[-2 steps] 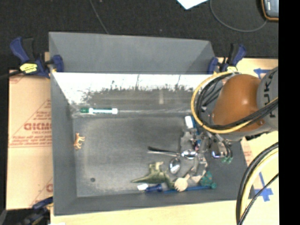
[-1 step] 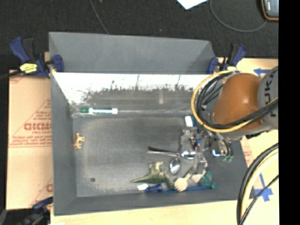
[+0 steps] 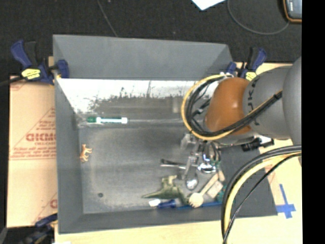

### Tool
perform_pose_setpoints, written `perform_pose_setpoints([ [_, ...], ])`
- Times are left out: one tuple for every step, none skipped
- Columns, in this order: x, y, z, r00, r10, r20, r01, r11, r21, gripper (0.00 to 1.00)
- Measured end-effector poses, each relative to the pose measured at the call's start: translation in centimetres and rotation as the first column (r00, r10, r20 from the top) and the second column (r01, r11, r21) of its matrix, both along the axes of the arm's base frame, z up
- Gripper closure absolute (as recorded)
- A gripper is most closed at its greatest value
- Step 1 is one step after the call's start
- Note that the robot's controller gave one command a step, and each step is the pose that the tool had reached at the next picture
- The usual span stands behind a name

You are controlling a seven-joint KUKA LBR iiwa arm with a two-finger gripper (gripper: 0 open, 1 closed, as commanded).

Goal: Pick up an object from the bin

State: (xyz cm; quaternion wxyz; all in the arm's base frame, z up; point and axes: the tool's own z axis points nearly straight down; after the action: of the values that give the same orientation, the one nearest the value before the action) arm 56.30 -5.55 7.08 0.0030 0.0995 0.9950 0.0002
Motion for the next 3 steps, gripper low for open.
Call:
perform_pose_setpoints([
  [0.7,-0.4,6.5,0.974,0.227,0.004,-0.227,0.974,-0.005,0.00],
  [0.6,1.0,2.8,0.997,-0.081,-0.007,0.081,0.997,-0.001,0.00],
  [2.9,1.9,0.0,0.993,0.115,0.008,-0.115,0.993,-0.005,0.00],
])
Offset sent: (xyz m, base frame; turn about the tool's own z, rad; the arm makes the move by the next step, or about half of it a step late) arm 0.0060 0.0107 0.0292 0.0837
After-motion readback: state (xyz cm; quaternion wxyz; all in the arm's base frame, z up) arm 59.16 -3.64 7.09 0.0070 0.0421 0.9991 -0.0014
